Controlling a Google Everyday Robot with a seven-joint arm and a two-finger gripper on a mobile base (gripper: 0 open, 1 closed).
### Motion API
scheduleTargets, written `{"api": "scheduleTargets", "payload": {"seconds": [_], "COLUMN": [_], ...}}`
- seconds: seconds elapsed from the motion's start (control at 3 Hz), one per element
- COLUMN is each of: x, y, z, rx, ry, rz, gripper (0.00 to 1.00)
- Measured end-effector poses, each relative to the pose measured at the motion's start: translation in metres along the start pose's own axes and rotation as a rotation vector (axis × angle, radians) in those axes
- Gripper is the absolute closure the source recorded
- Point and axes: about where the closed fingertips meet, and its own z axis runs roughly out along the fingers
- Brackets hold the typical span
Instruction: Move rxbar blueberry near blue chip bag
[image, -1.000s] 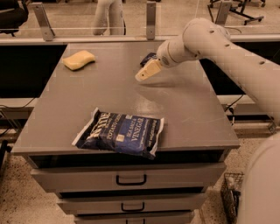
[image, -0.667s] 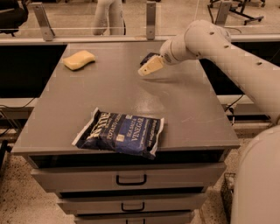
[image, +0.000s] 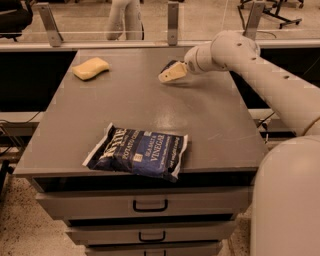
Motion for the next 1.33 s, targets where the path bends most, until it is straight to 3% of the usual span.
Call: {"api": "scheduleTargets", "payload": {"seconds": [0.33, 0.67, 1.0, 1.33], "x": [0.005, 0.007, 0.004, -0.014], "y": [-0.002, -0.001, 0.002, 0.014], "z": [0.013, 0.019, 0.017, 0.007], "rx": [-0.006, -0.017, -0.028, -0.055], "ry": [-0.004, -0.004, -0.005, -0.025], "rz": [0.043, 0.067, 0.063, 0.006], "gripper": [0.13, 0.37, 0.6, 0.83]}}
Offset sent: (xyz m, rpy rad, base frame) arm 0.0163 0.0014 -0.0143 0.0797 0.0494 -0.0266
